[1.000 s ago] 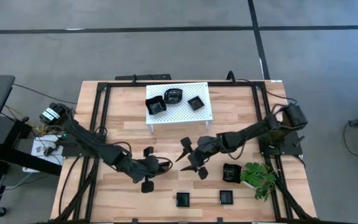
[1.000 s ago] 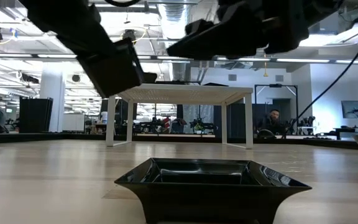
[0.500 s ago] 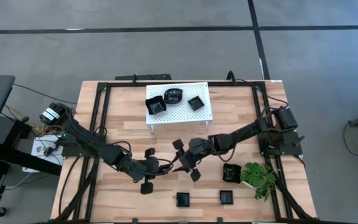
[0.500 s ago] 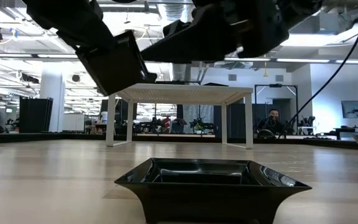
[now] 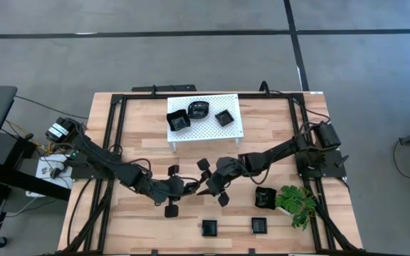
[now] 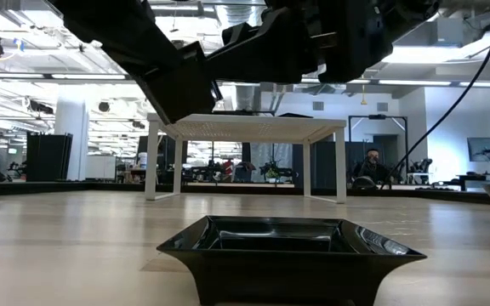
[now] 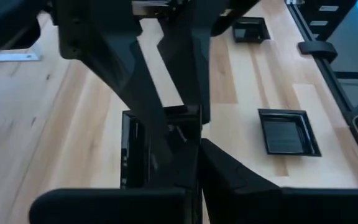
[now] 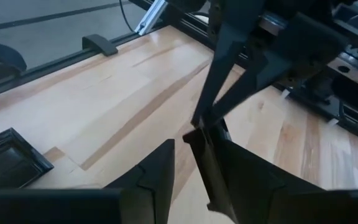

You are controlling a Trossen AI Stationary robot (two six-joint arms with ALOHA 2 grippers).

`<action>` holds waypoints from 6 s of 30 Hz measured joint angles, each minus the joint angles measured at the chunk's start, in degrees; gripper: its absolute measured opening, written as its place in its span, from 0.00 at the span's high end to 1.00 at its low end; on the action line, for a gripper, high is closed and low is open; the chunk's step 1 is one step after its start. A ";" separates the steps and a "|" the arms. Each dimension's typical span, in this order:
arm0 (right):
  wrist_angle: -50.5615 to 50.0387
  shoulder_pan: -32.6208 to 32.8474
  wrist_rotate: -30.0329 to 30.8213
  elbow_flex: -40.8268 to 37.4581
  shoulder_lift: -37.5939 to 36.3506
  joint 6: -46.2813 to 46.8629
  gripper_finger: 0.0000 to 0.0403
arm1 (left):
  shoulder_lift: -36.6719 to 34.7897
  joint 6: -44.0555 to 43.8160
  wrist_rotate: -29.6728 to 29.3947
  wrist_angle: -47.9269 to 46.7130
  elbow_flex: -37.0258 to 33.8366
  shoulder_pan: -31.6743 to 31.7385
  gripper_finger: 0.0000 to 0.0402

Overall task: Pick & Place Mini shaped plates
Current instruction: Stack the black square plate on top of the black square plate on the shelf

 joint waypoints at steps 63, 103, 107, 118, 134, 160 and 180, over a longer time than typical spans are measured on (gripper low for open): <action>-8.81 6.66 0.13 7.64 14.17 2.37 0.70 | 0.02 -0.53 -4.60 2.88 -0.09 -0.33 0.79; -54.76 -2.71 37.99 10.64 -19.15 -0.60 0.99 | 0.02 -0.52 -4.58 3.08 -0.07 -0.41 0.79; -55.13 -9.01 37.55 10.62 -21.60 -7.57 1.00 | 0.02 -0.52 -4.58 3.07 -0.07 -0.41 0.79; -61.77 -23.60 22.23 10.62 -23.22 -26.19 1.00 | 0.02 -0.52 -4.58 3.06 -0.04 -0.41 0.79; -59.25 -28.50 16.65 10.56 -21.38 -32.55 0.97 | 0.02 -0.54 -4.58 3.49 -0.02 -0.41 0.79; -59.55 -17.41 16.76 10.62 -24.34 -12.64 0.87 | 0.02 -0.52 -4.58 3.61 -0.02 -0.41 0.79; -50.23 9.05 8.54 7.52 -9.16 27.93 0.87 | 0.00 -0.52 -4.58 5.27 0.02 -0.43 0.79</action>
